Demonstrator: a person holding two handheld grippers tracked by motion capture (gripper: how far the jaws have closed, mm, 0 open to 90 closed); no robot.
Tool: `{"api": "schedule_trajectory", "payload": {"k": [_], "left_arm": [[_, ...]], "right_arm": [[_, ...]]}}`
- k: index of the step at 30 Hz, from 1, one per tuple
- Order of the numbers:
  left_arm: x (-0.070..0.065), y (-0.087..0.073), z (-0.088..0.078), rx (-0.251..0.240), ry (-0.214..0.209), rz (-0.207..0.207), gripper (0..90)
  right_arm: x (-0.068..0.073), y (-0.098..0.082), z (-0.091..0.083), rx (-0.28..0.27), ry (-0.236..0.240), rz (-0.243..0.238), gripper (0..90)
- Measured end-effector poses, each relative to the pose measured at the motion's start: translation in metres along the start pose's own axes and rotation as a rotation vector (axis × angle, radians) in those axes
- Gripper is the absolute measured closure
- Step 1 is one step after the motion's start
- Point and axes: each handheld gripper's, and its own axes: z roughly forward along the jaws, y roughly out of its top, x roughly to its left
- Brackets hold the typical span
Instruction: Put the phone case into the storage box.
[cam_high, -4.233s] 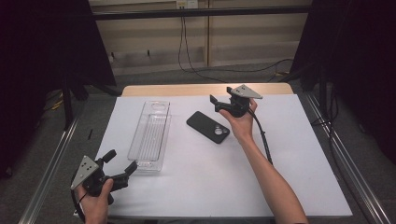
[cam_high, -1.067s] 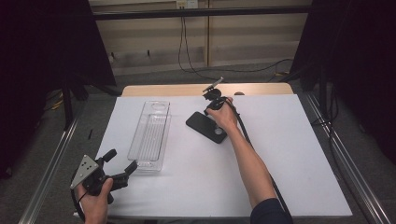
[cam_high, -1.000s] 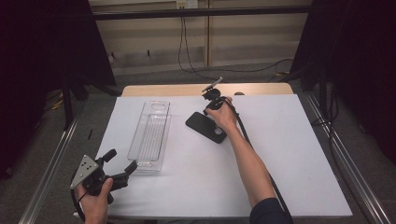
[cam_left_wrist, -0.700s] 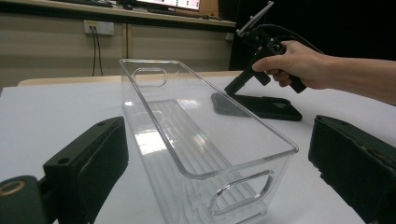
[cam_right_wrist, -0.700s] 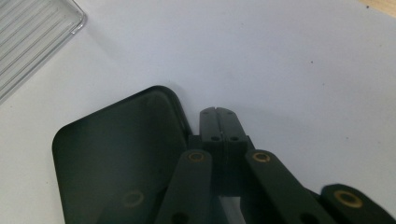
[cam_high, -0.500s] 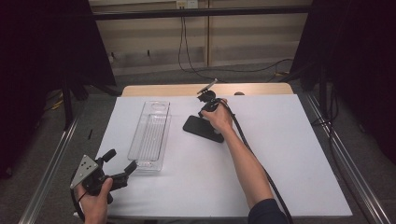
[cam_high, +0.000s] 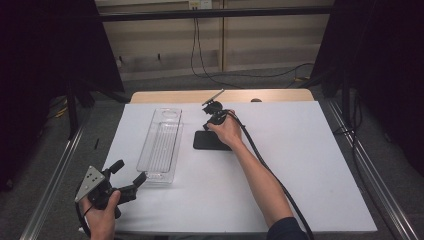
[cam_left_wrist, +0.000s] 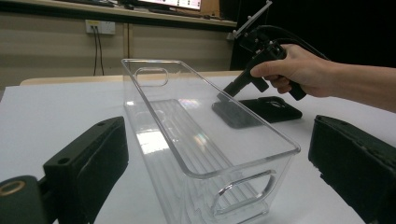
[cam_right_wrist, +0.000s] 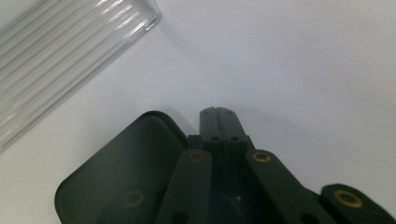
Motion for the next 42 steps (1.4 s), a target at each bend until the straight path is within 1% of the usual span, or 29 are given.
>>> {"api": "schedule_trajectory", "payload": {"k": [5,11,16,17,20,23,25,26,27,34,36,40,42], "left_arm": [[-0.001,0.000,0.000,0.002,-0.001,0.003,4.9],[-0.001,0.000,0.001,0.003,0.001,0.001,4.9],[-0.001,0.001,0.000,-0.004,0.001,0.001,4.9],[-0.001,0.001,0.000,-0.004,0.001,-0.001,4.9],[-0.001,0.001,0.000,-0.008,0.000,-0.003,4.9],[-0.001,0.001,0.000,-0.005,0.000,-0.005,4.9],[-0.001,0.001,0.000,-0.008,0.001,-0.003,4.9],[-0.001,0.001,0.000,-0.008,0.001,-0.003,4.9],[-0.001,0.001,0.000,-0.006,0.001,-0.003,4.9],[-0.003,0.000,0.002,0.005,-0.003,-0.001,4.9],[-0.002,0.001,0.002,0.003,-0.004,0.002,4.9],[-0.002,0.000,0.002,0.000,-0.002,-0.004,4.9],[-0.002,0.000,0.002,0.001,-0.003,-0.003,4.9]], "right_arm": [[0.009,-0.004,0.000,-0.002,0.025,-0.012,90.0],[0.014,-0.013,-0.003,-0.008,0.056,-0.027,90.0],[0.018,-0.021,-0.007,-0.016,0.060,-0.045,90.0],[0.018,-0.022,-0.008,-0.018,0.062,-0.039,90.0],[0.020,-0.026,-0.011,-0.014,0.065,-0.050,90.0],[0.023,-0.031,-0.013,-0.021,0.057,-0.085,90.0],[0.024,-0.034,-0.015,-0.023,0.058,-0.096,90.0],[0.025,-0.035,-0.016,-0.027,0.061,-0.090,90.0],[0.025,-0.037,-0.016,-0.028,0.060,-0.094,90.0],[0.038,-0.042,-0.020,-0.009,0.054,-0.157,90.0],[0.040,-0.045,-0.021,-0.011,0.060,-0.160,90.0],[0.042,-0.050,-0.024,-0.010,0.072,-0.164,90.0],[0.042,-0.053,-0.026,-0.014,0.079,-0.159,90.0]]}}
